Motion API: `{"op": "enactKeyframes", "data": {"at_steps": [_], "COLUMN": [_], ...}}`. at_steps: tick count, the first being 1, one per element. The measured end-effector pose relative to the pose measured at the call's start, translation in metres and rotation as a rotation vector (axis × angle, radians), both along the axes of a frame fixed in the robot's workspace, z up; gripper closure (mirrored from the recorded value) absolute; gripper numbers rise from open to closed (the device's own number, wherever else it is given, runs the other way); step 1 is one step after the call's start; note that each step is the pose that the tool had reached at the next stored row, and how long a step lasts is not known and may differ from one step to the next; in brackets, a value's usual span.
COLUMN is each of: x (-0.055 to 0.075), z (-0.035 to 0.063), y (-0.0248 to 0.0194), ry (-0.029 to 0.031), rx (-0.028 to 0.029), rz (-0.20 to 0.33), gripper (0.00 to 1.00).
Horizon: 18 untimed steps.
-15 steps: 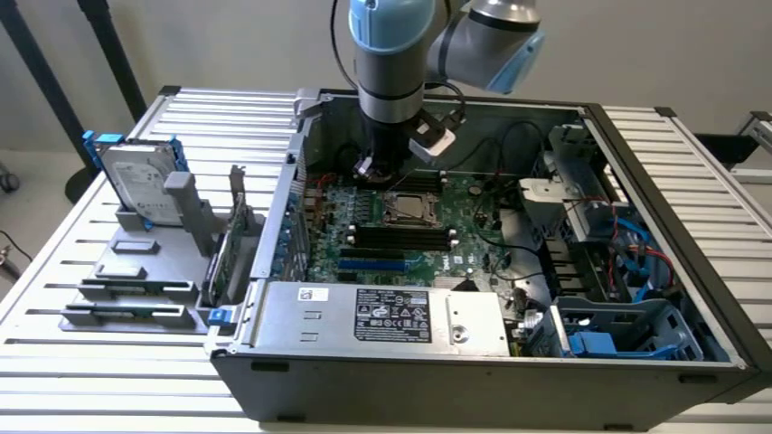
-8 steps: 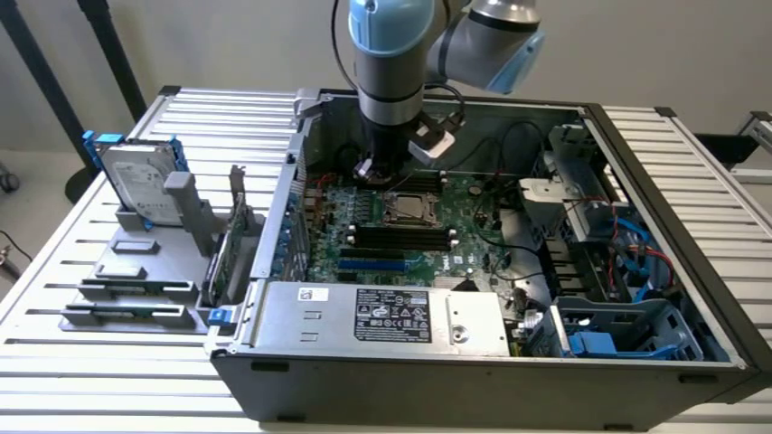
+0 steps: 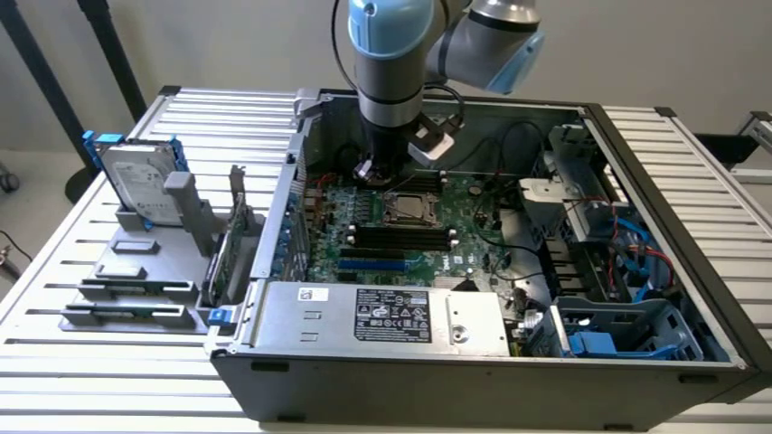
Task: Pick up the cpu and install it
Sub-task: 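Close the cpu cover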
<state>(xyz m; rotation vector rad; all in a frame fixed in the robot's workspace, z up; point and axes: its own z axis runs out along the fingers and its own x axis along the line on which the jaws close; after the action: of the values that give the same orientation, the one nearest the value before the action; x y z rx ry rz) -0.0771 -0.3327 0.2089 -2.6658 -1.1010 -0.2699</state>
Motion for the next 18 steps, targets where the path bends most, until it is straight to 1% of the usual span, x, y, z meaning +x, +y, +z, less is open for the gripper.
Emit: {"op": "enactKeyframes", "data": {"at_steps": [6, 18], "x": [0.0000, 0.0004], "z": [-0.0022, -0.0066], "y": [0.0027, 0.0035], "ry": [-0.0002, -0.0001], "rx": [0.0003, 0.0000], "rz": [-0.005, -0.007], "gripper": [0.89, 0.89]}}
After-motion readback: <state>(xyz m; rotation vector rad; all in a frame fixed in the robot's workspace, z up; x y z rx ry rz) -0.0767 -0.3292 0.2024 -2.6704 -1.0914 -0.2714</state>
